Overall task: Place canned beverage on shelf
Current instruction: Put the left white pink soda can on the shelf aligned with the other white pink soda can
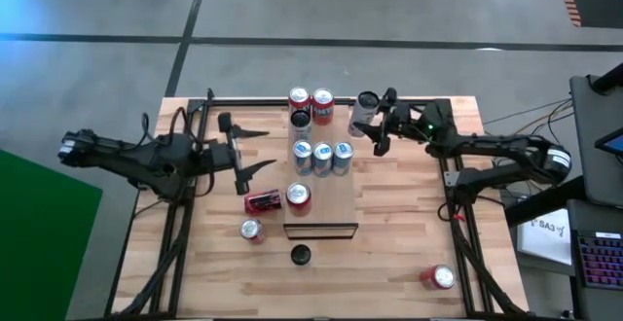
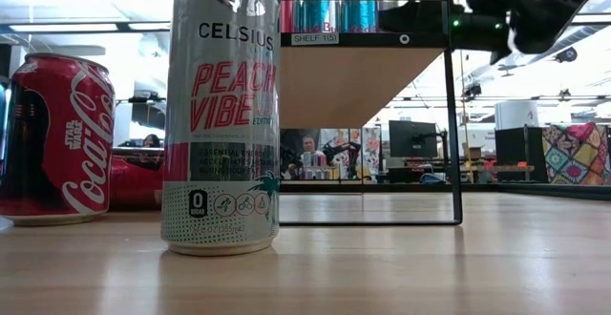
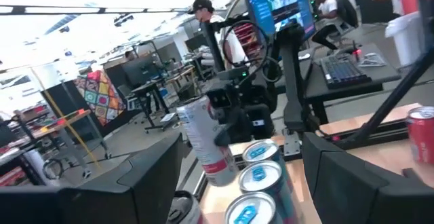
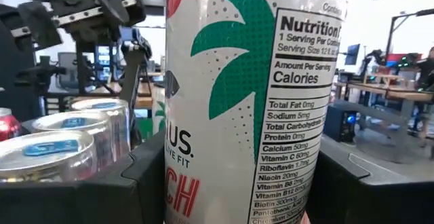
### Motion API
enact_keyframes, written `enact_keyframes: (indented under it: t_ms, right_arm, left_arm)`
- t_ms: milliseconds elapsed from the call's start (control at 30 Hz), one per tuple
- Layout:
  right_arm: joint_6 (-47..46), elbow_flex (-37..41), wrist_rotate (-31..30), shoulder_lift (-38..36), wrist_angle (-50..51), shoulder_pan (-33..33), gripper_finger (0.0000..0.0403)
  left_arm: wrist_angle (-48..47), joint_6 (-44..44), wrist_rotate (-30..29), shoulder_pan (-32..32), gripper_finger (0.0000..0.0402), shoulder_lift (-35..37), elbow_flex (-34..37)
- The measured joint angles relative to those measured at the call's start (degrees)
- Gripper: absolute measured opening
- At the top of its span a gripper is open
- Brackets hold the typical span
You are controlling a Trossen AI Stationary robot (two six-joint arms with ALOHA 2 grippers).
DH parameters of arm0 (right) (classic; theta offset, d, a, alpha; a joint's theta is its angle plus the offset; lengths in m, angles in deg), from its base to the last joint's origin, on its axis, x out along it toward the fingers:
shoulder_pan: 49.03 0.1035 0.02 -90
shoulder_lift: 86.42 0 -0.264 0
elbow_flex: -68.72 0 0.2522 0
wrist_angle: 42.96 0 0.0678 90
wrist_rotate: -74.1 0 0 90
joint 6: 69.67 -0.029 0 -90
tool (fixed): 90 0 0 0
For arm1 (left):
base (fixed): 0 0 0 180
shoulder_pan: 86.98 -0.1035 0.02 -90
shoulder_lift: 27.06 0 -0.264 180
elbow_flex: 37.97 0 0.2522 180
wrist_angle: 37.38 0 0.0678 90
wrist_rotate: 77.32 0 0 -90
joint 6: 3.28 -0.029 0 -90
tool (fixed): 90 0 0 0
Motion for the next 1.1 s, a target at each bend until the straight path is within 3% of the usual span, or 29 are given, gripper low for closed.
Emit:
enact_keyframes:
  t_ms: [233, 1100]
  right_arm:
    - [-0.2, -1.9, 0.8, 5.1, -1.8, -0.3, 0.0235]
    - [1.2, -2.1, 1.1, 12.3, -5.6, -0.3, 0.0242]
  left_arm:
    - [0.0, 0.4, 0.0, -1.9, 0.0268, -1.2, 0.0]
    - [-0.1, -0.5, -0.5, -3.4, 0.0268, -1.4, 0.0]
